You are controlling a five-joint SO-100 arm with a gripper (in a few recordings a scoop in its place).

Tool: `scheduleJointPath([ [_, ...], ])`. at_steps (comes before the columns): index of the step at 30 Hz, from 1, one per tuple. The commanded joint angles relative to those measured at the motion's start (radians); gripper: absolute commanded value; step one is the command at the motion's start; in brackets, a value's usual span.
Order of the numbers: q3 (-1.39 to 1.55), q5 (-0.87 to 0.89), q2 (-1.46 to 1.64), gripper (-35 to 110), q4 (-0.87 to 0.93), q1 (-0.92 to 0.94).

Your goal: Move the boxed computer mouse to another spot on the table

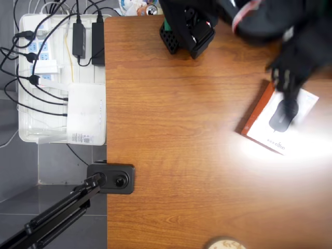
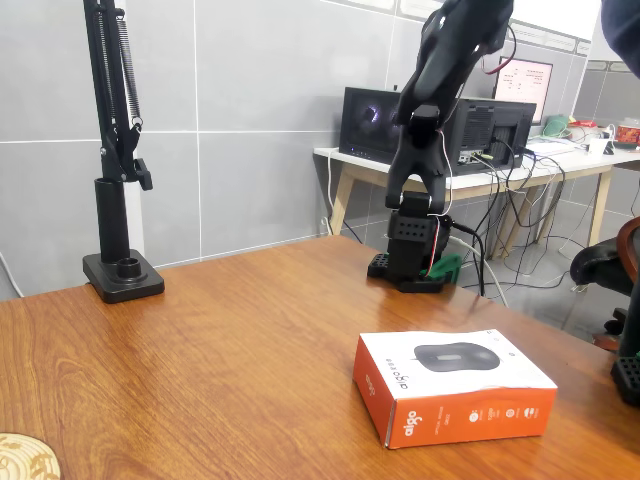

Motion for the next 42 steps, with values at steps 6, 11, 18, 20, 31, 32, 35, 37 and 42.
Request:
scheduleJointPath([
  [6, 0.095, -0.206, -0.104, 103, 0.049, -0.041],
  [11, 0.094, -0.308, -0.247, 103, 0.005, -0.063],
  [18, 0.055, -0.368, -0.449, 103, -0.005, -0.11],
  [20, 0.052, -0.373, -0.491, 103, -0.008, -0.12],
  [31, 0.054, -0.379, -0.681, 103, -0.054, -0.152],
  [32, 0.051, -0.379, -0.698, 103, -0.06, -0.155],
  [35, 0.043, -0.379, -0.746, 103, -0.072, -0.164],
  [37, 0.037, -0.379, -0.773, 103, -0.077, -0.173],
  [42, 0.015, -0.379, -0.83, 103, -0.083, -0.181],
])
